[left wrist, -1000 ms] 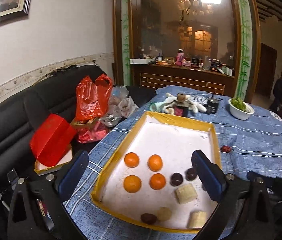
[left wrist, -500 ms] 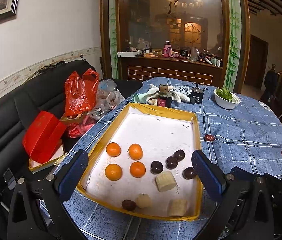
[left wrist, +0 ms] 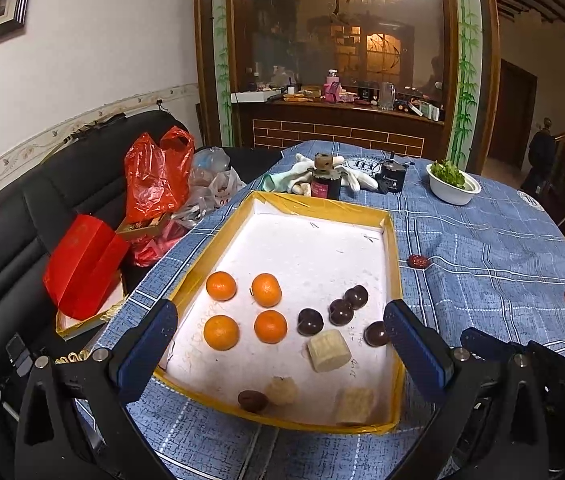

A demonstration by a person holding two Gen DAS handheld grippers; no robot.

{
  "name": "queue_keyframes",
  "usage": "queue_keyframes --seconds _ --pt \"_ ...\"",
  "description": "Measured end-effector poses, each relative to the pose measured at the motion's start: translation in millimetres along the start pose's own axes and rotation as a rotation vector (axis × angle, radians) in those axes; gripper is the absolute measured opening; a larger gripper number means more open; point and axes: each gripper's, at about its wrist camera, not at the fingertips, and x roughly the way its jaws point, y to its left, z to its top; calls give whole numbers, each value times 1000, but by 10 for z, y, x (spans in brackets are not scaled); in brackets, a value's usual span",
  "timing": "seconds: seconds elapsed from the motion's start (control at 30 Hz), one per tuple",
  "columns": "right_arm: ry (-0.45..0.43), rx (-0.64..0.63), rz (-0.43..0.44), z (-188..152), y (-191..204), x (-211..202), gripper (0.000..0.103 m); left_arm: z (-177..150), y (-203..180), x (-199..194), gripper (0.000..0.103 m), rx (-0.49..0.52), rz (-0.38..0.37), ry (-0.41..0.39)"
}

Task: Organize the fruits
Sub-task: 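Lift both open tools away from the tray, then grasp another red date with the left tool while the right tool grasps a small orange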

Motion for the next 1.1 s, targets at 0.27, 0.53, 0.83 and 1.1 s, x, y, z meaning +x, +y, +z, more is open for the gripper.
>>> queue_keyframes --seconds 0.27,0.53,0.83,1.1 --pt "10 16 0 -24 -64 30 65 -14 -47 67 103 9 -3 18" --pt "24 58 -4 -41 -232 83 65 -36 -142 155 103 30 -8 43" --pt "23 103 -11 -40 -523 54 65 -18 -276 216 103 55 -26 63" --pt "-56 263 -256 109 -1886 -618 65 27 -452 161 103 68 -128 44"
